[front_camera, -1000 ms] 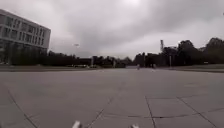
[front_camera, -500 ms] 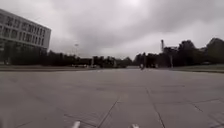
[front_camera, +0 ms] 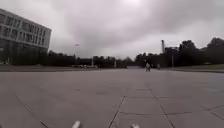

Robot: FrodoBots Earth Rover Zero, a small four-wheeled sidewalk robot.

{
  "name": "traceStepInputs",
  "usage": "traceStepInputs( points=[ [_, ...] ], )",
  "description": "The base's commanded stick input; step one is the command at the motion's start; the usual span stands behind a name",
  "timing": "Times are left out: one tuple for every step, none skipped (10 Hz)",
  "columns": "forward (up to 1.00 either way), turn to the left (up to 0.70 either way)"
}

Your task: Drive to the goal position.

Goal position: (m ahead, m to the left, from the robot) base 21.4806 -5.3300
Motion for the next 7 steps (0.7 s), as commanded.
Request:
traceStepInputs(
  points=[
    [0.70,0.00],
    [0.70,0.00],
    [0.70,0.00],
    [0.70,0.00],
    [0.70,0.00],
    [0.70,0.00],
    [0.70,0.00]
  ],
)
